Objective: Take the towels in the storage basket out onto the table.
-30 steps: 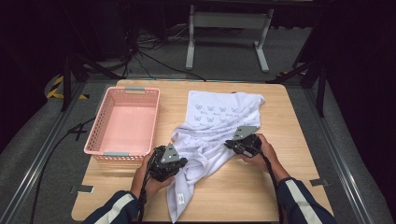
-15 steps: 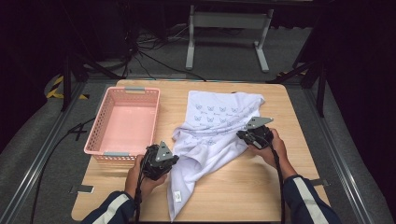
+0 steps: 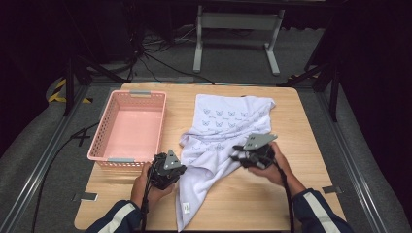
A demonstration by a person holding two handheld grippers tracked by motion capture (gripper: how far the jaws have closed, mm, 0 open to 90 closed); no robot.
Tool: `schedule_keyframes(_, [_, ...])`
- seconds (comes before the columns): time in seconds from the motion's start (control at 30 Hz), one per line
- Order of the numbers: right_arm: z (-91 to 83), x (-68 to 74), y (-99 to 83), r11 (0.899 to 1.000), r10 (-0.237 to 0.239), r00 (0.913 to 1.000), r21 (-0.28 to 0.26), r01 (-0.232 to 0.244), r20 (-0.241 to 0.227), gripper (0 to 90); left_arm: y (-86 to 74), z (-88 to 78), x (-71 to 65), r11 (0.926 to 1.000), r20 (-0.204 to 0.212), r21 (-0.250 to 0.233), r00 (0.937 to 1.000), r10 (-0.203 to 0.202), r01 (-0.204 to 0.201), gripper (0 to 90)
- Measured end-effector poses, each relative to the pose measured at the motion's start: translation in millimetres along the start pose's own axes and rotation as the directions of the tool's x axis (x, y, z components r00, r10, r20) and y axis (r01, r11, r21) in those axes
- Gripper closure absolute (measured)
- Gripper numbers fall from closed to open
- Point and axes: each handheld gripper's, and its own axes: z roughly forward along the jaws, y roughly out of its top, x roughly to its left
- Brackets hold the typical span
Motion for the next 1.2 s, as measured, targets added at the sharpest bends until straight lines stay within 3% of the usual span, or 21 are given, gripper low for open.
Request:
schedule_keyframes(0.1, [12.7, 37.8, 4.3, 0.998, -0.055, 0.9923, 0.013, 0.056, -0.111, 47.6, 0.3, -1.1, -2.0, 0.9998, 0.006, -0.016, 1.0000, -0.006, 0.007, 87.8])
schedule_keyframes(0.17, [17.7, 44.9, 5.7, 0.998, -0.058, 0.9915, 0.024, 0.061, -0.116, 43.6, 0.4, -1.4, -3.0, 0.9999, 0.014, -0.017, 0.9999, -0.003, 0.004, 87.6])
schedule_keyframes(0.2, [28.9, 51.3, 7.9, 0.998, -0.049, 0.9937, 0.034, 0.052, -0.101, 39.4, 0.6, -1.3, -4.2, 0.9998, 0.014, -0.022, 0.9999, -0.003, 0.004, 87.7])
schedule_keyframes(0.27, [32.2, 51.0, 7.8, 0.999, -0.037, 0.9941, 0.034, 0.040, -0.102, 39.2, 0.7, -1.4, -4.4, 0.9997, 0.021, -0.023, 0.9998, 0.000, 0.000, 87.7])
schedule_keyframes(0.3, [43.7, 49.3, 7.7, 0.999, -0.005, 0.9983, 0.047, 0.008, -0.059, 42.1, 1.1, -2.5, -4.7, 0.9996, 0.024, -0.024, 0.9996, 0.012, -0.011, 87.7])
schedule_keyframes(0.33, [43.7, 49.3, 7.7, 0.999, -0.005, 0.9983, 0.047, 0.008, -0.059, 42.1, 1.3, -2.8, -6.0, 0.9994, 0.021, -0.034, 0.9997, 0.010, -0.009, 87.7])
schedule_keyframes(0.4, [52.2, 45.3, 5.8, 0.998, 0.001, 0.9999, 0.058, -0.002, 0.016, 49.6, 1.6, -4.5, -6.3, 0.9985, 0.043, -0.055, 0.9991, 0.005, -0.002, 87.7])
schedule_keyframes(0.43, [54.0, 43.7, 5.0, 0.997, 0.006, 0.9996, 0.071, -0.008, 0.028, 54.7, 2.3, -5.8, -7.3, 0.9984, 0.042, -0.056, 0.9990, 0.013, -0.011, 87.7])
schedule_keyframes(0.5, [52.2, 41.5, 2.3, 0.997, -0.026, 0.9988, 0.072, 0.023, 0.043, 72.9, 3.3, -6.8, -8.8, 0.9974, 0.049, -0.066, 0.9983, 0.032, -0.029, 87.3])
schedule_keyframes(0.57, [41.8, 39.5, 0.8, 0.997, -0.043, 0.9984, 0.064, 0.041, 0.037, 85.7, 4.6, -6.3, -11.6, 0.9969, 0.052, -0.073, 0.9981, 0.033, -0.029, 85.2])
schedule_keyframes(0.67, [15.5, 36.0, -1.2, 0.995, -0.075, 0.9969, 0.073, 0.073, 0.024, 86.9, 7.5, -5.7, -14.0, 0.9957, 0.070, -0.087, 0.9968, 0.037, -0.031, 83.7])
schedule_keyframes(0.77, [-19.9, 35.0, -8.3, 0.996, -0.067, 0.9976, 0.065, 0.066, 0.016, 87.1, 12.9, -4.2, -18.5, 0.9947, 0.092, -0.089, 0.9940, 0.059, -0.051, 82.9])
schedule_keyframes(0.87, [-55.4, 42.0, -22.6, 0.994, -0.073, 0.9972, 0.079, 0.072, 0.013, 87.1, 18.0, -2.1, -28.2, 0.9929, 0.143, -0.071, 0.9842, 0.104, -0.095, 88.9])
schedule_keyframes(0.93, [-76.3, 51.8, -33.8, 0.993, -0.072, 0.9973, 0.094, 0.071, 0.012, 87.2, 20.5, -2.3, -37.2, 0.9866, 0.181, -0.047, 0.9700, 0.162, -0.156, 89.6])
schedule_keyframes(1.0, [-93.0, 65.4, -43.3, 0.990, -0.083, 0.9963, 0.114, 0.085, -0.020, 87.2, 21.7, -1.4, -46.8, 0.9802, 0.207, -0.042, 0.9581, 0.198, -0.194, 89.6])
schedule_keyframes(1.13, [-111.4, 102.3, -54.8, 0.978, -0.132, 0.9857, 0.146, 0.146, -0.104, 86.6, 25.4, 6.4, -50.1, 0.9753, 0.233, -0.029, 0.9474, 0.220, -0.219, 83.8])
schedule_keyframes(1.2, [-112.4, 117.1, -58.2, 0.969, -0.159, 0.9773, 0.170, 0.182, -0.140, 85.3, 26.4, 14.4, -47.7, 0.9766, 0.236, -0.007, 0.9487, 0.210, -0.215, 80.9])
